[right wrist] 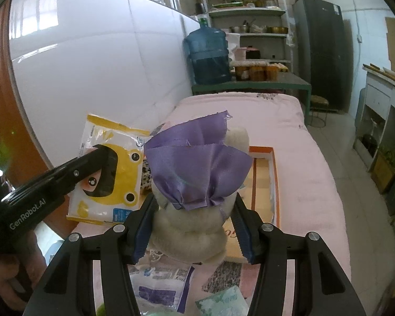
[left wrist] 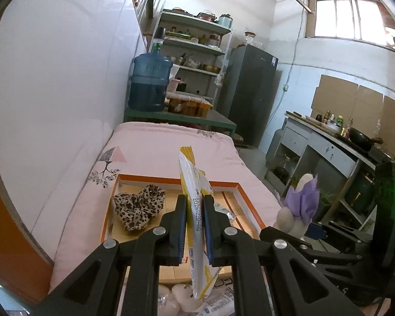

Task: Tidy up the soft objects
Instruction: 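Carry the wipes pack and bunny over the box lid with both grippers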

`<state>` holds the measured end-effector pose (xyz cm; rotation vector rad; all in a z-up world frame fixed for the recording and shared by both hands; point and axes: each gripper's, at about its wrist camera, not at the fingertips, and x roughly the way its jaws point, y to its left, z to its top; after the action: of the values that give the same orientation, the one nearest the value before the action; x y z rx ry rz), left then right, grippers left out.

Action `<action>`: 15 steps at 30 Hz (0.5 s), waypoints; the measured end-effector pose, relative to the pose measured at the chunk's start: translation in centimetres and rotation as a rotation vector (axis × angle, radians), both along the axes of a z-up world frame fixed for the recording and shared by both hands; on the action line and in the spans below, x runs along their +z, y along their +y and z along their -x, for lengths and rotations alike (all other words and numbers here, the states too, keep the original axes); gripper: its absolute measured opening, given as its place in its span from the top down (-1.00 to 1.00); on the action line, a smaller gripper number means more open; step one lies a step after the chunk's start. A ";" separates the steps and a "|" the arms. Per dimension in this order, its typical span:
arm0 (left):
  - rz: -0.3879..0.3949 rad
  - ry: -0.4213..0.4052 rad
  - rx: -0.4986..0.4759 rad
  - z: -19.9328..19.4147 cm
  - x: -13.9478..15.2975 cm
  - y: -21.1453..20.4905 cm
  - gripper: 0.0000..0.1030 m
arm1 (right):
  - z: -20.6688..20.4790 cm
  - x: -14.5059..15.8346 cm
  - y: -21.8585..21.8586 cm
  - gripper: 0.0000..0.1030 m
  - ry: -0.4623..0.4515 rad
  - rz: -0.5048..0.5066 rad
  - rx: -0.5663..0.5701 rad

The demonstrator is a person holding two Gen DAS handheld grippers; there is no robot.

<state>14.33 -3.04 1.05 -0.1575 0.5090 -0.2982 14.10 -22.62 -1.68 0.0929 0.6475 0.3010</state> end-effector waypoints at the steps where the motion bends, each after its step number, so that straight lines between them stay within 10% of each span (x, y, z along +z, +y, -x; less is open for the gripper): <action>1: 0.003 0.006 -0.001 -0.3 -0.1 0.0 0.76 | -0.4 -0.1 -0.1 -0.10 0.004 -0.002 -0.001; 15: 0.007 0.086 0.007 -4.2 -2.5 -0.2 0.76 | -4.4 -1.9 -0.7 -0.10 0.053 0.002 -0.011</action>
<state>18.52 -3.21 -1.48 -0.1795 0.5920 -0.2877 18.54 -23.36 -3.60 0.1026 0.6995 0.2877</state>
